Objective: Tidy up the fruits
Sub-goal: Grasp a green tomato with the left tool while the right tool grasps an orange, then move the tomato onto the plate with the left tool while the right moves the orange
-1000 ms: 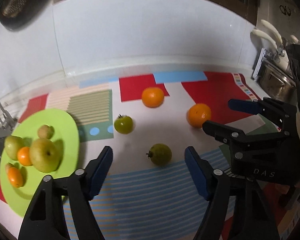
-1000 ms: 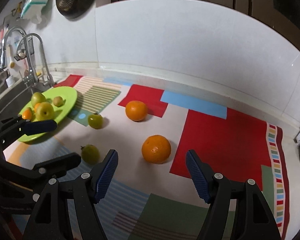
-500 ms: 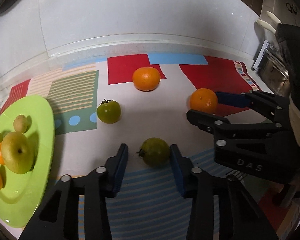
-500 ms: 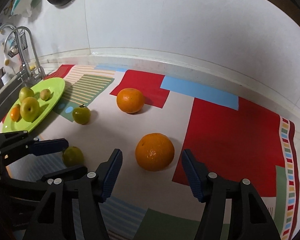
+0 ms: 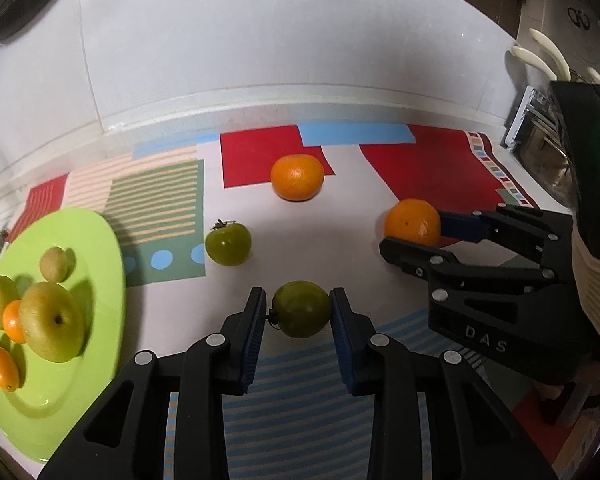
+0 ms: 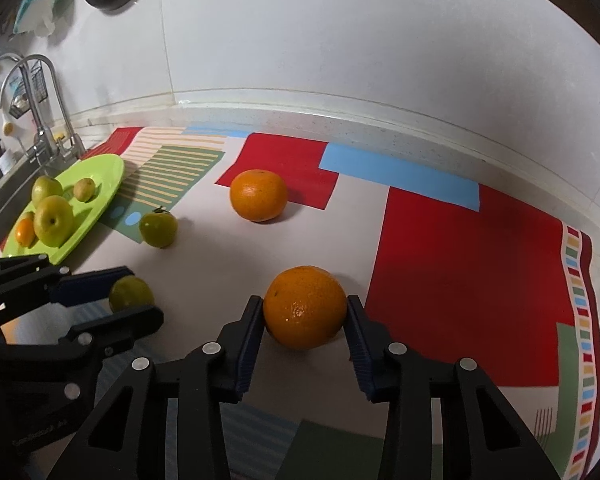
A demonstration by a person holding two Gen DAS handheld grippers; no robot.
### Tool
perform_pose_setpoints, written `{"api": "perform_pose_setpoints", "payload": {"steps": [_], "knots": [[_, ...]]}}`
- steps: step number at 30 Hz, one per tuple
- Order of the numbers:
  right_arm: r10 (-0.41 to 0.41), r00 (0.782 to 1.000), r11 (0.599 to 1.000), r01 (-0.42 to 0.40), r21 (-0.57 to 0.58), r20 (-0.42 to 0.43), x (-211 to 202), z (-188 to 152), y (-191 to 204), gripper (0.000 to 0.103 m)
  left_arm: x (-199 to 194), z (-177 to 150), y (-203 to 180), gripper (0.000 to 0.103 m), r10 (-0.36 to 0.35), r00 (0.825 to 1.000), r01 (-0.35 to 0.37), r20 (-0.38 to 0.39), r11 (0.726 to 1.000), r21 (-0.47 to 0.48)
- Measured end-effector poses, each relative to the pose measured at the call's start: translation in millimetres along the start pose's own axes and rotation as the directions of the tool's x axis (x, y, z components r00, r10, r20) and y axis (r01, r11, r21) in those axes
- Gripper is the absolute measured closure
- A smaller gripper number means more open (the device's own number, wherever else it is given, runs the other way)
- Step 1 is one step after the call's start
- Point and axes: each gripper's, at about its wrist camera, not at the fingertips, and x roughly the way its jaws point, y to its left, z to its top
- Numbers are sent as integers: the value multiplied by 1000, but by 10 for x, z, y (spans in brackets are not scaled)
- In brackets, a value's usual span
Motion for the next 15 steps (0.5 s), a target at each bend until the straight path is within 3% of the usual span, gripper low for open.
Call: {"api": "perform_pose_setpoints", "payload": {"steps": [15], "knots": [[-8,997,999,5,44,78,-645,-114,215,62,-605,-109,-1,71,29,995,-31,96,999,17]]}}
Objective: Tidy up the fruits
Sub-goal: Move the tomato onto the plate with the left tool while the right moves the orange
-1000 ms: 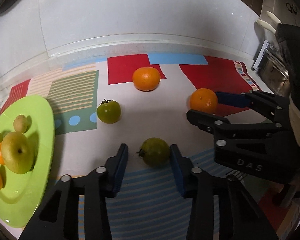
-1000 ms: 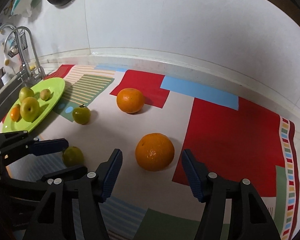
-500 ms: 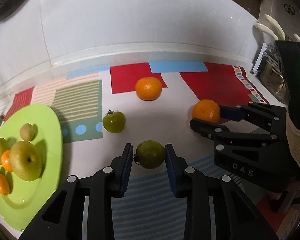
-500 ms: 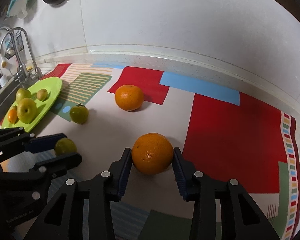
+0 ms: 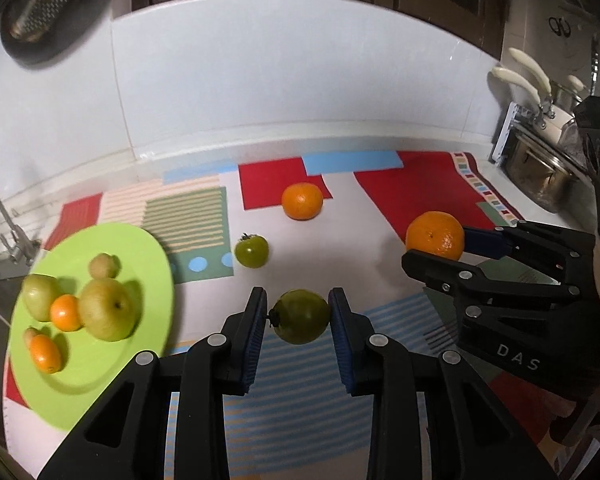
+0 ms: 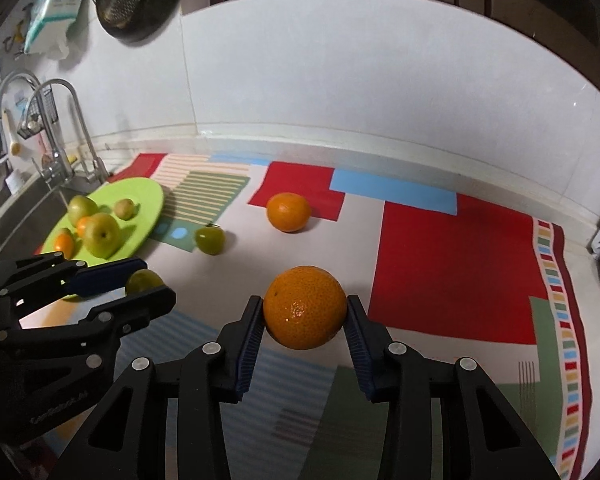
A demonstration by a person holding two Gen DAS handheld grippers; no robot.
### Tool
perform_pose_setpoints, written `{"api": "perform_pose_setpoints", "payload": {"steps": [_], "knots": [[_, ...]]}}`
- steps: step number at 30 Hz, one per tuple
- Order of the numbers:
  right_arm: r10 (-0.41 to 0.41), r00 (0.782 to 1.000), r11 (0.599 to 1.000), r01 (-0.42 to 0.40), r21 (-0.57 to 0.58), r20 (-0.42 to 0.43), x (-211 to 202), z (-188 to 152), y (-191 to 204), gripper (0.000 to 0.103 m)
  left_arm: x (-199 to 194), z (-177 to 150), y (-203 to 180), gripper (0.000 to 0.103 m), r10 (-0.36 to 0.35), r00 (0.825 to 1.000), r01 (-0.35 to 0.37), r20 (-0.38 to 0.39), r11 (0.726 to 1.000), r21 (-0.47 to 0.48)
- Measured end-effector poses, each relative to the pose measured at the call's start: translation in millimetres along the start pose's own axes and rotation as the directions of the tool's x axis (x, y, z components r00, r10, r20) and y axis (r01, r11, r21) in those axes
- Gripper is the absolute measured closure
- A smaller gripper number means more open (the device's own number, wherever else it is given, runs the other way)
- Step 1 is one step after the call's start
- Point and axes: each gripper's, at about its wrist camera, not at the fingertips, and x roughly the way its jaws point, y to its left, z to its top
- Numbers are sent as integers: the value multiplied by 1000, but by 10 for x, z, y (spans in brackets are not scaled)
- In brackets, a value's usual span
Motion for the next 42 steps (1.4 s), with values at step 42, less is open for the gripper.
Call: {"api": "perform_pose_setpoints", "payload": {"steps": [42], "knots": [[87,988,996,-86,-10,126,-640,18,1715,62,-1263,-506,1337,72,129,985,-123,113,991,-55]]}}
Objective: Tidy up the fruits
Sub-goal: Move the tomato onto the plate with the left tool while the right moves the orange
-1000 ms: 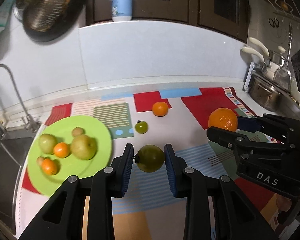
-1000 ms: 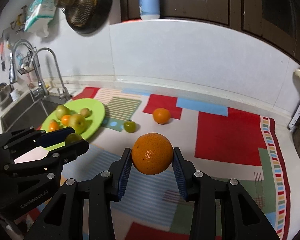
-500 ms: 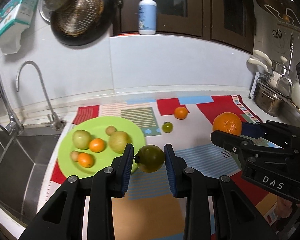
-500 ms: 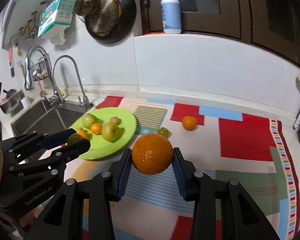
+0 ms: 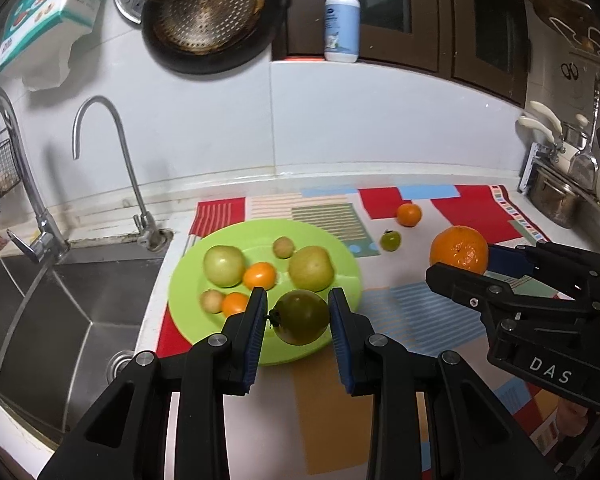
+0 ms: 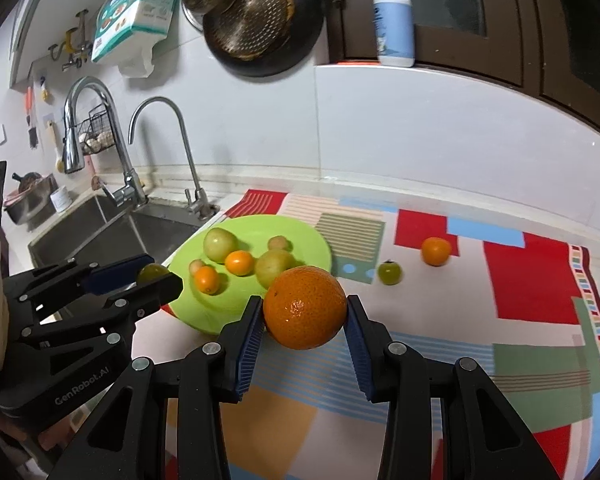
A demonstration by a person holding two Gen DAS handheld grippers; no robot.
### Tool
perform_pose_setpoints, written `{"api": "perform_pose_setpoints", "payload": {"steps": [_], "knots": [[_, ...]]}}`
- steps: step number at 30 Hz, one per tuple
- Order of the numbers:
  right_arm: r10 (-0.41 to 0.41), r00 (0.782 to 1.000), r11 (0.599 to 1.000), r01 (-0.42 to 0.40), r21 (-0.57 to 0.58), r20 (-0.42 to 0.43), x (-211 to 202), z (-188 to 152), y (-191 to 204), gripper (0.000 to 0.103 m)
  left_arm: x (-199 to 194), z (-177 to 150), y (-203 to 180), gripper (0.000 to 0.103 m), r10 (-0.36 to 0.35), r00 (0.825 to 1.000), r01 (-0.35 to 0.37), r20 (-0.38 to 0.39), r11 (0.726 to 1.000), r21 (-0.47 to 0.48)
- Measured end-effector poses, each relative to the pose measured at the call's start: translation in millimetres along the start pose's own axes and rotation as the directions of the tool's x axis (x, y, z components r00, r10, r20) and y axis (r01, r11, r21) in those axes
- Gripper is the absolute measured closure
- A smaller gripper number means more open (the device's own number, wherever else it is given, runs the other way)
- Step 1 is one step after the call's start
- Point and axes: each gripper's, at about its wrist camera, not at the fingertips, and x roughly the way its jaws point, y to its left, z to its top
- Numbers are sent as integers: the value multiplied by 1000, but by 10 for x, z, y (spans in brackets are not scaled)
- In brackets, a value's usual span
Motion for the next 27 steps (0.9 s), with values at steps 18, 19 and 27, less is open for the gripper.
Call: {"api": "perform_pose_setpoints", "payload": {"steps": [18,19,27], "knots": [[81,989,996,-85,-25,-125,813,37,386,62,635,-127,530,72,-9,994,6,-113,1000,-27],[83,988,996,-87,-24,-130,852,36,395,62,683,-141,569,72,-14,992,10,-123,1000,-28],[106,976,993,-114,-33,-189,1176,43,512,62,858,-161,746,72,-32,989,28,-147,999,-30]]}}
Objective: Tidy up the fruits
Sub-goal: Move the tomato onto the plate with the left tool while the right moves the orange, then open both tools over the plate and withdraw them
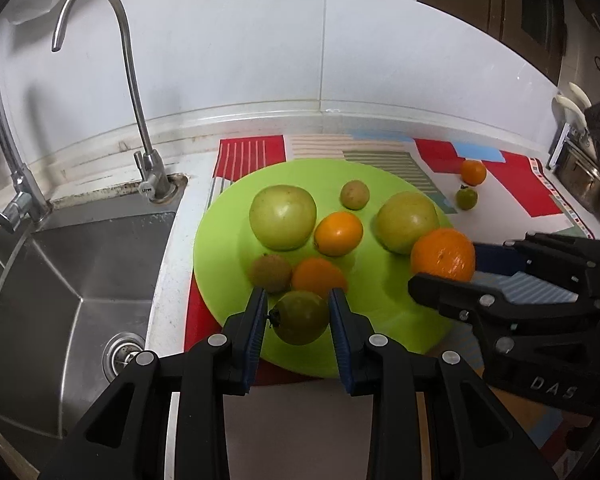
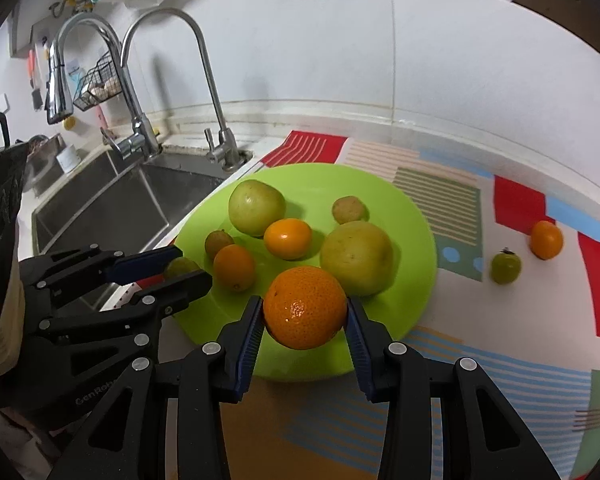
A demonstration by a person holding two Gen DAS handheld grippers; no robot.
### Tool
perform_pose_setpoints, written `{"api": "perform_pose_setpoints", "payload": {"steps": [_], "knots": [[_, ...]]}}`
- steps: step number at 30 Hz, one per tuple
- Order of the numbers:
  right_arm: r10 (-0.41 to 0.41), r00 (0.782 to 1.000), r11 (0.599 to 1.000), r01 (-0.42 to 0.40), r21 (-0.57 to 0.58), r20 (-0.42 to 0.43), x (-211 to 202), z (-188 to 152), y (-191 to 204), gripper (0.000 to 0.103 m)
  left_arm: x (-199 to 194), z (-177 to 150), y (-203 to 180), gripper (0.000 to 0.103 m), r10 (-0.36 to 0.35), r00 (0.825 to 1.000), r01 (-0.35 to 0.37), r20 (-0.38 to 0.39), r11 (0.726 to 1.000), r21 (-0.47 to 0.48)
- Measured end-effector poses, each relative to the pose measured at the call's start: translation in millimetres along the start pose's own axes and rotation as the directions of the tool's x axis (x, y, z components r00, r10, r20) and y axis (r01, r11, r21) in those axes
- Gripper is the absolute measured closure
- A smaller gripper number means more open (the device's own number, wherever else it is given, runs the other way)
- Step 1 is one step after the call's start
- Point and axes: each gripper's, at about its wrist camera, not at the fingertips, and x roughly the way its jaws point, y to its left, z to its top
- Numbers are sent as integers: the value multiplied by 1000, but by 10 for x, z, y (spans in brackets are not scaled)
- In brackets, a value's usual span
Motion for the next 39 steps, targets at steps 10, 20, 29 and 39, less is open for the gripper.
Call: {"api": "perform_pose_setpoints", "payload": {"steps": [10,20,29,39], "knots": [[-9,1000,1000,9,14,-5,147,59,92,61,174,275,56,72,-35,999,33,39,998,60],[-95,994,994,93,51,44,-31,104,11,48,162,372,17,61,-34,998,31,52,997,66],[-146,983,988,137,77,113,-358,93,-65,43,-158,276,-84,39,36,997,-38,71,999,33],[-168,971,982,150,111,169,-735,29,-197,43,-518,277,-290,30,110,986,-113,127,994,14]]}}
